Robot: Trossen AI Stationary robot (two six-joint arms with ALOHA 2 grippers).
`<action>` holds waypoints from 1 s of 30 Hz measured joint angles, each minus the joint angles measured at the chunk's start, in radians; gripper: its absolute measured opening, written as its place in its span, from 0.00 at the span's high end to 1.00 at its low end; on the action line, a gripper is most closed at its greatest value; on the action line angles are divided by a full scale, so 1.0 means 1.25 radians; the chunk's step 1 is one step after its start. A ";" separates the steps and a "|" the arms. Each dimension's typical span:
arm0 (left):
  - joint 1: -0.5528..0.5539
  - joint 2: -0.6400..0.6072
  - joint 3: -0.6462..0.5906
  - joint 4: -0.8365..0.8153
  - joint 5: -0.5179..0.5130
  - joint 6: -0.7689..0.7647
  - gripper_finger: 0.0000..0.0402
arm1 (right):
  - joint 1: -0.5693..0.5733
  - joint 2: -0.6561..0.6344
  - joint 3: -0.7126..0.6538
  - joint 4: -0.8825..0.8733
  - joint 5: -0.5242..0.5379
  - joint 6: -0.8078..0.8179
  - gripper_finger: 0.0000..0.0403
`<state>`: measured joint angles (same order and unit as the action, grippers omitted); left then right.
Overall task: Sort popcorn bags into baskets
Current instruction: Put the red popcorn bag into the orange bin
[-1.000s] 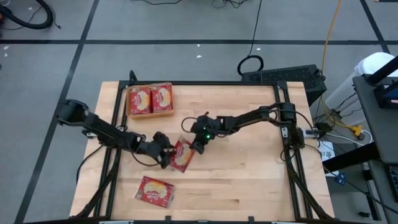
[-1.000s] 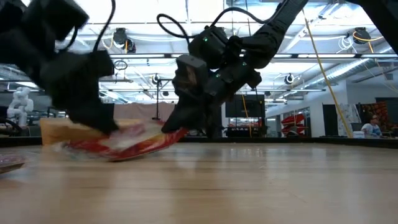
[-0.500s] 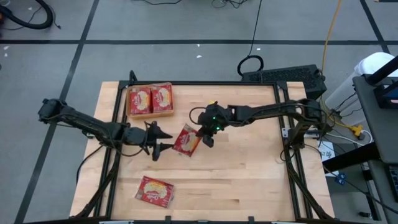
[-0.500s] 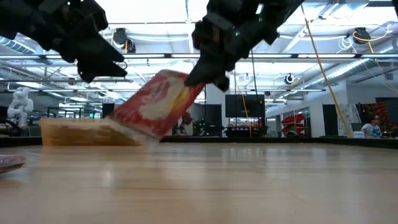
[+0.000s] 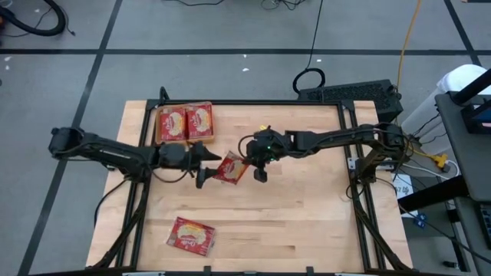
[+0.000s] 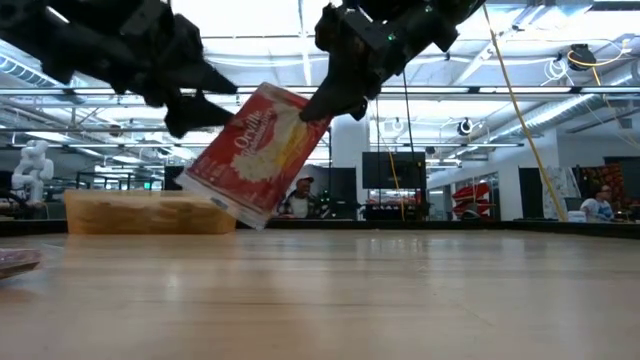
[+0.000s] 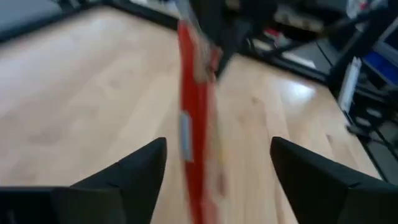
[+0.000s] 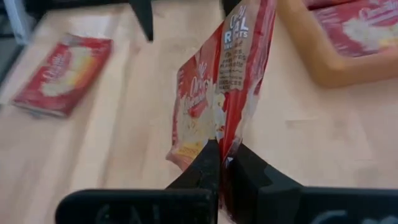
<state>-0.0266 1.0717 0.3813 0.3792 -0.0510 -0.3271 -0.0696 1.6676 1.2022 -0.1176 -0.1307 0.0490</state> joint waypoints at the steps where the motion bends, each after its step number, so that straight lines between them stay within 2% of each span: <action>1: 0.017 0.012 0.000 0.001 0.028 0.000 0.31 | -0.001 0.000 0.000 0.000 0.004 -0.018 0.99; 10: 0.146 0.104 0.000 0.080 0.179 -0.003 0.58 | -0.008 0.001 0.000 0.046 0.006 -0.140 0.98; 15: 0.162 0.130 0.000 0.141 0.258 0.009 0.79 | -0.008 0.004 0.000 0.081 0.008 -0.151 0.98; 18: 0.163 0.124 0.000 0.140 0.268 0.010 0.94 | 0.003 0.005 0.000 0.088 0.054 -0.133 0.97; 22: 0.162 0.075 -0.001 0.115 0.284 0.013 0.94 | 0.027 -0.009 0.000 0.096 0.132 -0.088 0.88; 27: 0.162 -0.041 -0.001 0.021 0.276 0.060 0.94 | 0.062 -0.068 0.000 0.060 0.270 -0.029 0.70; 30: 0.162 -0.115 -0.001 -0.043 0.258 0.088 0.96 | 0.077 -0.098 -0.024 0.079 0.316 -0.006 0.60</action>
<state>0.1753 0.9282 0.3806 0.3257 0.2716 -0.2176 0.0261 1.5450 1.1722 -0.0193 0.2642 0.0413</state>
